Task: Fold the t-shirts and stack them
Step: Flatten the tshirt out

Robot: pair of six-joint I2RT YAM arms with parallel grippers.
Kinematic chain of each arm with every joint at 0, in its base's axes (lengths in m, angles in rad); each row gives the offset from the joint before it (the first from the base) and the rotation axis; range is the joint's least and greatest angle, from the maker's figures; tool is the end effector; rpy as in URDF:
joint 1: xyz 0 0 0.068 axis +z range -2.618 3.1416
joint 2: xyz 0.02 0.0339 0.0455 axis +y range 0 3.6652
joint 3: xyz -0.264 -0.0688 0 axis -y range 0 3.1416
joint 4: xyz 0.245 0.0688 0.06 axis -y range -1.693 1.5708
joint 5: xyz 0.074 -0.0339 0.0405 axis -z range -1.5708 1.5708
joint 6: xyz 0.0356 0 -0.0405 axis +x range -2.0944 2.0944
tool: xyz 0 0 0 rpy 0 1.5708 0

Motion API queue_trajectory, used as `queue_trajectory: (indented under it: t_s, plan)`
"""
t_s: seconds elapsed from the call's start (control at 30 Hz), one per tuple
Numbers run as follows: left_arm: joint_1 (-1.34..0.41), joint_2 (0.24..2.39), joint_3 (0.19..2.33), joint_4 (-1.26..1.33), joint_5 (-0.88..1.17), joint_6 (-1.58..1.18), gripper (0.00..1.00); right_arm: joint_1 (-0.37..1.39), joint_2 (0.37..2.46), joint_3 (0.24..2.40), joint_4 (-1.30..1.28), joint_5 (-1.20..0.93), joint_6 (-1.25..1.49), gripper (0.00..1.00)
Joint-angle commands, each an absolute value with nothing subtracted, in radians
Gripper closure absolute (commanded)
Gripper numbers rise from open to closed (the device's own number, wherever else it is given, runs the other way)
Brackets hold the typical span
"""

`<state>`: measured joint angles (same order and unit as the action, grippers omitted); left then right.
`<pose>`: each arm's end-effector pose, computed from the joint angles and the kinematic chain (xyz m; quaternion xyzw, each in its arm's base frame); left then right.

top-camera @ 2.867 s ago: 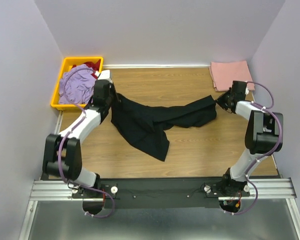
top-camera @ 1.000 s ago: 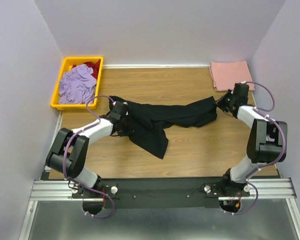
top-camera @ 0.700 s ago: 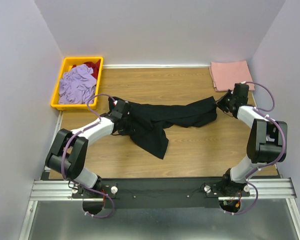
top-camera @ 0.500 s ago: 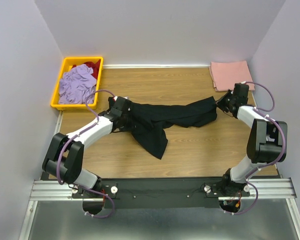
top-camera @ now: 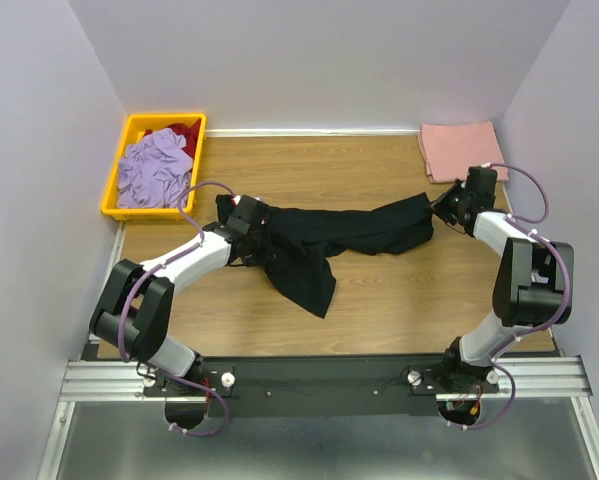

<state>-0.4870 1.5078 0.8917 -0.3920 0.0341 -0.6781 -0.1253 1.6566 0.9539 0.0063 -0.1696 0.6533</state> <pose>0.2614 -0.1398 0.1917 -0.0869 0.9566 -0.1664 0.2228 0.3500 -0.0380 0.1940 0.3094 0.8488 0.1842 0.3872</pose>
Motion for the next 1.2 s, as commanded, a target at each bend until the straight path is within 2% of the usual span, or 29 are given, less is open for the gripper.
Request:
queue_trajectory:
  t_s: [0.0, 0.17, 0.43, 0.67, 0.97, 1.17]
  plan:
    - [-0.495, 1.509, 0.913, -0.41, 0.008, -0.67, 0.63, -0.123, 1.646, 0.937, 0.011, -0.169, 0.638, 0.99]
    - [-0.5, 1.513, 0.934, -0.417, 0.008, -0.666, 0.6, -0.123, 1.643, 0.937, 0.011, -0.166, 0.638, 0.99]
    - [-0.503, 1.531, 0.969, -0.449, -0.048, -0.635, 0.47, -0.123, 1.643, 0.937, 0.011, -0.167, 0.638, 0.99]
    - [-0.512, 1.552, 0.948, -0.423, -0.008, -0.638, 0.47, -0.123, 1.646, 0.936, 0.011, -0.169, 0.637, 0.99]
    - [-0.523, 1.54, 0.884, -0.391, 0.023, -0.675, 0.58, -0.123, 1.652, 0.936, 0.012, -0.17, 0.641, 0.99]
    - [-0.523, 1.543, 0.879, -0.383, 0.018, -0.683, 0.74, -0.123, 1.655, 0.936, 0.012, -0.167, 0.64, 0.99]
